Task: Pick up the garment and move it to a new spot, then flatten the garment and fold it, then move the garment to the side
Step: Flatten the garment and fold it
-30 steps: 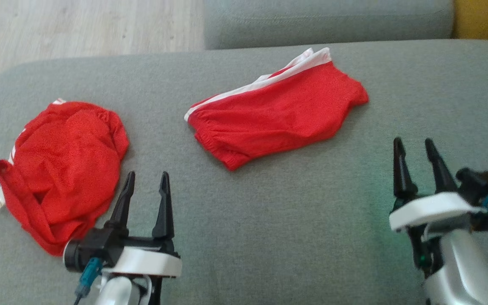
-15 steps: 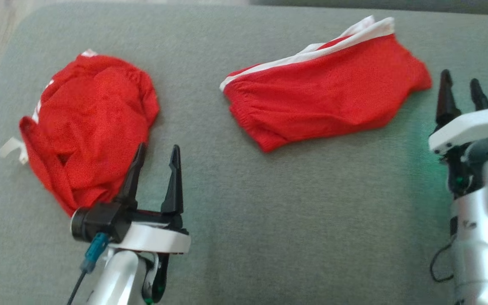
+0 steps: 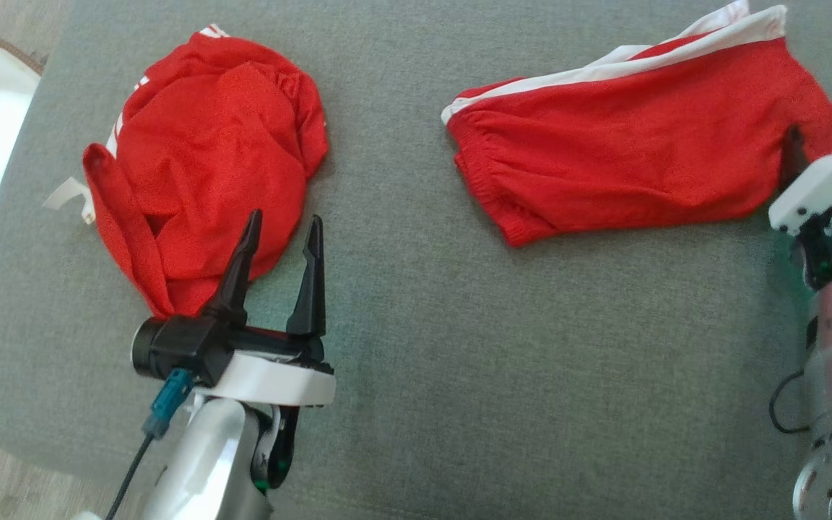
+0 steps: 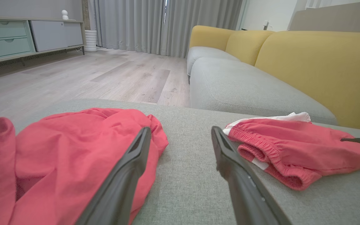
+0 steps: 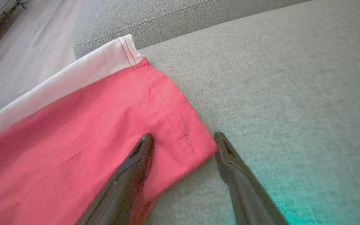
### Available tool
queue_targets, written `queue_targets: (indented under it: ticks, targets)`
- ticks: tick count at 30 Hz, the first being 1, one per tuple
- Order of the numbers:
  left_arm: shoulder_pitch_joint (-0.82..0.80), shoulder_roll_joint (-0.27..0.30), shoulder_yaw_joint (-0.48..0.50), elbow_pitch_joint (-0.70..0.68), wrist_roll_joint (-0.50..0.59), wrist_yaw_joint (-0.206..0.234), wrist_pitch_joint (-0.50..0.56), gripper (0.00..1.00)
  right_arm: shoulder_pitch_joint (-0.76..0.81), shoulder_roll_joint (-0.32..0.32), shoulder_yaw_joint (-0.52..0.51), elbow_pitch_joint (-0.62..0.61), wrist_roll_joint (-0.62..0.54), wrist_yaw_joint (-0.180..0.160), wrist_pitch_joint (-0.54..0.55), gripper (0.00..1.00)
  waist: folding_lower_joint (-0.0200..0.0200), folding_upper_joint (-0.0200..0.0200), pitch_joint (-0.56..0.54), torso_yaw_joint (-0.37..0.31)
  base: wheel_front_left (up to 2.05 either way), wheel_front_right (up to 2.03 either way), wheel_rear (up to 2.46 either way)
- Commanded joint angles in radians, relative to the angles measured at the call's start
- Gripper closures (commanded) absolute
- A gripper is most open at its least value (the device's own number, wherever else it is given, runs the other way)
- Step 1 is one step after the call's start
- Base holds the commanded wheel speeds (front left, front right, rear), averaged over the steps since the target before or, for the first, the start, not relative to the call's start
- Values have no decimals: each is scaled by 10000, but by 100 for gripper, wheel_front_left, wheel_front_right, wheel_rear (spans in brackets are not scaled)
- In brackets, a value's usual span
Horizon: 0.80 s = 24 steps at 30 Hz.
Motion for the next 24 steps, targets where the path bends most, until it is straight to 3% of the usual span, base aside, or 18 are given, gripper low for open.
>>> queue_targets:
  ticks: [1,8,9,10,11,24]
  targets:
    - [-293,44,218,-312,-84,22,-62,0,-162,138,147,93,-128,-9,181,0,1,-1,37,58,0,0,0]
    - [-326,44,-6,-403,-211,125,-63,0,-555,306,95,784,-696,-9,71,0,1,-1,125,154,0,0,0]
    - [-327,44,-20,-401,-217,131,-63,0,-600,331,125,876,-722,-9,45,18,1,-1,126,150,0,0,0]
    - [-329,44,-29,-398,-219,140,-63,0,-641,352,149,950,-736,-9,-14,65,1,-1,124,140,0,0,0]
    - [-333,44,-35,-393,-219,145,-63,0,-682,372,195,1003,-739,-9,-128,100,1,-1,120,124,0,0,0]
    - [-213,43,82,-333,-85,85,-63,0,-559,240,1182,1241,9,-9,-2488,100,1,-1,-505,-669,0,0,0]
